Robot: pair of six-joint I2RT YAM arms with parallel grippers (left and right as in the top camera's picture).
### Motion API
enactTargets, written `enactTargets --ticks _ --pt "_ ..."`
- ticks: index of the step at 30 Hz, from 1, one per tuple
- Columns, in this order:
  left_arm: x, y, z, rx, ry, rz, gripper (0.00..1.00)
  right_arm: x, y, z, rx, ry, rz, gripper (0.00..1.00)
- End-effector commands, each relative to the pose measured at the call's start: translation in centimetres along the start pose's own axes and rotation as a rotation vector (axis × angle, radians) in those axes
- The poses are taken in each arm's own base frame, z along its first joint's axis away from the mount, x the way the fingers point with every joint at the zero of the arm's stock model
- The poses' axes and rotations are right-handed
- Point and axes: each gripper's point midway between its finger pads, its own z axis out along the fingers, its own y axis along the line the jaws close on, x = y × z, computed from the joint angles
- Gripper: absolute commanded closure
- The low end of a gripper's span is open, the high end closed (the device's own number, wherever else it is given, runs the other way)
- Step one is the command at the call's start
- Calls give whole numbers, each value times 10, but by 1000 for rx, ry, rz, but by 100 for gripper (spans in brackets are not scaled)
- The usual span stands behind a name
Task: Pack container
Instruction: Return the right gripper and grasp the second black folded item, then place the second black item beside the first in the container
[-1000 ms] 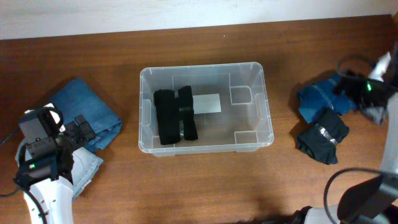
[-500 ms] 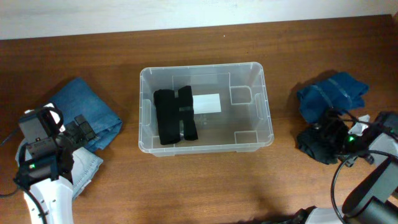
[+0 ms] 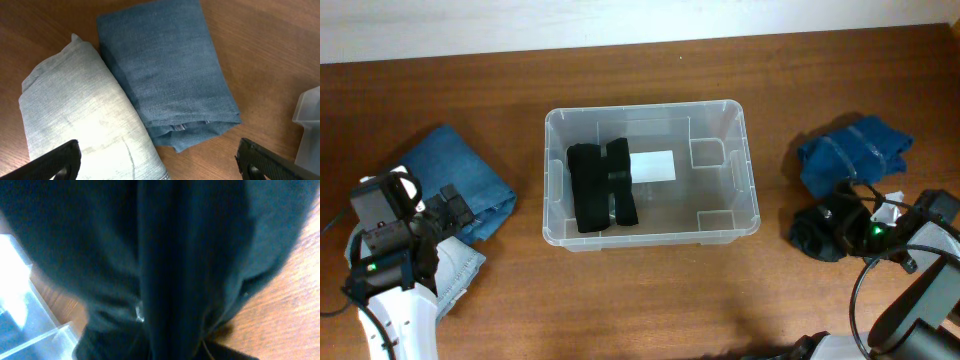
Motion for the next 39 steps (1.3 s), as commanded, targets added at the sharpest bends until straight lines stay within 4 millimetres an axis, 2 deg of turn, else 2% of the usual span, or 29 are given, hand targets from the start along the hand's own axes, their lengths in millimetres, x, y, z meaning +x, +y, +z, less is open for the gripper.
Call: enactTargets --ticks 1,5,8,10,12,14,18,21,23,26,29,32,33,34,35,37,39 --pt "-8 0 -3 7 -19 -15 1 -35 55 -53 -86 -140 -157 96" --pt "-8 0 -3 7 -19 -15 1 -41 120 -116 -110 -246 -325 96" --pt "-8 0 -3 7 -19 -15 1 -25 178 -154 -149 -301 -484 96" --pt "-8 0 -3 7 -19 -15 1 -8 210 -162 -191 -298 -567 95" --pt "-8 -1 -3 7 -19 -15 1 11 235 -155 -224 -258 -593 95" --pt "-8 0 -3 7 -19 -15 1 33 254 -138 -227 -194 -628 95" --pt "-8 -1 -3 8 -19 -15 1 77 283 -85 -171 -57 -727 95" --pt "-8 -1 -3 7 -19 -15 1 104 297 -40 -115 24 -769 95" --pt "-8 -1 -3 7 -19 -15 1 128 304 0 -84 99 -810 95" --pt "-8 -1 -3 7 -19 -15 1 150 296 57 3 185 -816 96" --pt "-8 -1 -3 7 -19 -15 1 164 285 99 44 254 -813 96" --pt "-8 -1 -3 7 -19 -15 1 181 282 127 15 331 -836 93" --pt "-8 -1 -3 7 -19 -15 1 188 283 131 -8 355 -847 72" --pt "-8 -1 -3 7 -19 -15 1 192 285 132 -25 368 -855 25" --pt "-8 -1 -3 7 -19 -15 1 192 288 129 -33 366 -865 1" --pt "-8 -1 -3 7 -19 -15 1 185 297 116 -41 347 -873 1" --pt "-8 -1 -3 7 -19 -15 1 169 315 88 -58 284 -913 2"
